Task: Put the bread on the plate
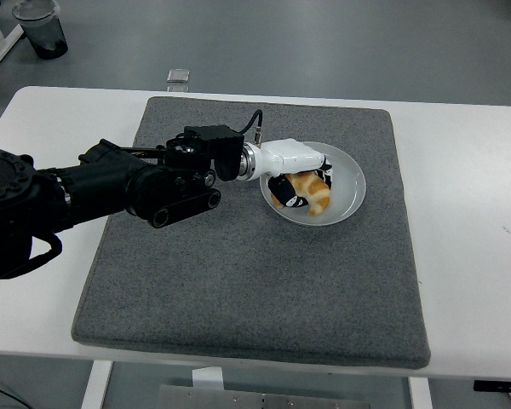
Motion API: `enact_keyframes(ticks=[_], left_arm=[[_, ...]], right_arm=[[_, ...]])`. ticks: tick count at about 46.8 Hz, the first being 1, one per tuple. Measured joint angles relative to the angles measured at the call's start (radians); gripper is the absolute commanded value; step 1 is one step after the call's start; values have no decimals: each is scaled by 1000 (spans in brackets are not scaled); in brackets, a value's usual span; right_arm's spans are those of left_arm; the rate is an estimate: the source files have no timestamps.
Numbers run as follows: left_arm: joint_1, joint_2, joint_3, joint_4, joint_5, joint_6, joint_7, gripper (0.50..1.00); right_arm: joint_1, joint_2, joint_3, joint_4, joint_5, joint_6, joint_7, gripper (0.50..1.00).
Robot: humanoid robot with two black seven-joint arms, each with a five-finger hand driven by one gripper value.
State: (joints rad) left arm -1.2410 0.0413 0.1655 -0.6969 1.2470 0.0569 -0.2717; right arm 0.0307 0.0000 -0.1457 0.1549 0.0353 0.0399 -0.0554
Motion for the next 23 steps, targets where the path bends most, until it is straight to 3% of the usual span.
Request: enact_keyframes(ticks=[4, 14, 23], left_arm=[[0, 0, -1, 0, -1, 0, 0, 625], [0, 0, -3, -1, -13, 0, 0, 861], [2, 0, -12, -1, -19, 0, 0, 945]], right_arm=[[0, 0, 0, 0, 0, 0, 0, 930], [0, 0, 0, 0, 0, 0, 0, 932], [0, 0, 0, 0, 0, 0, 0, 932]])
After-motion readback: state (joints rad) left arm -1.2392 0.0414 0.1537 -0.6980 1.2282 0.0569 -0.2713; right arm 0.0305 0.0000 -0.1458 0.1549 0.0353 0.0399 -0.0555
